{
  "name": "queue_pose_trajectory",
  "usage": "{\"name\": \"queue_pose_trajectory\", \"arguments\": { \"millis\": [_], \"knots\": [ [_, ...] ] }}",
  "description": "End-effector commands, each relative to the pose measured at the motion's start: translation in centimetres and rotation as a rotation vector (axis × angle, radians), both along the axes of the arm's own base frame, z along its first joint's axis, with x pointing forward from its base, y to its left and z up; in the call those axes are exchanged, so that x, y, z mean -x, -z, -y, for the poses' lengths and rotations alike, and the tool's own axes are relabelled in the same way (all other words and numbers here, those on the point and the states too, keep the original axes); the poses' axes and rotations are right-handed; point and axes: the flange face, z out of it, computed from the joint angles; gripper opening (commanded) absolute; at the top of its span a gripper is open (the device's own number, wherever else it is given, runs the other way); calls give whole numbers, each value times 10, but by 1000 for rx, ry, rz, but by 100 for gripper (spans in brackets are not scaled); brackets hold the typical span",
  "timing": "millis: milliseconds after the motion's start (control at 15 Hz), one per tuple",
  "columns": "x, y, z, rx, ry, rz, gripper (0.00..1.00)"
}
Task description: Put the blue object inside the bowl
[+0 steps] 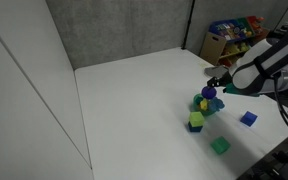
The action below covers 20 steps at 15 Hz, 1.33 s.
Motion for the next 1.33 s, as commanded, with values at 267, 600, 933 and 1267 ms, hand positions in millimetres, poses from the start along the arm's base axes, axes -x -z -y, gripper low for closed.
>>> {"name": "queue_pose_trajectory", "arguments": {
  "millis": [267, 600, 933, 1267],
  "knots": [
    [32, -64, -12, -20, -190, -115, 100],
    [63, -95, -20, -43, -297, -278, 100],
    [79, -149, -24, -55, -338, -383, 100],
    [91, -227, -29, -49, -346, -391, 100]
  ]
}}
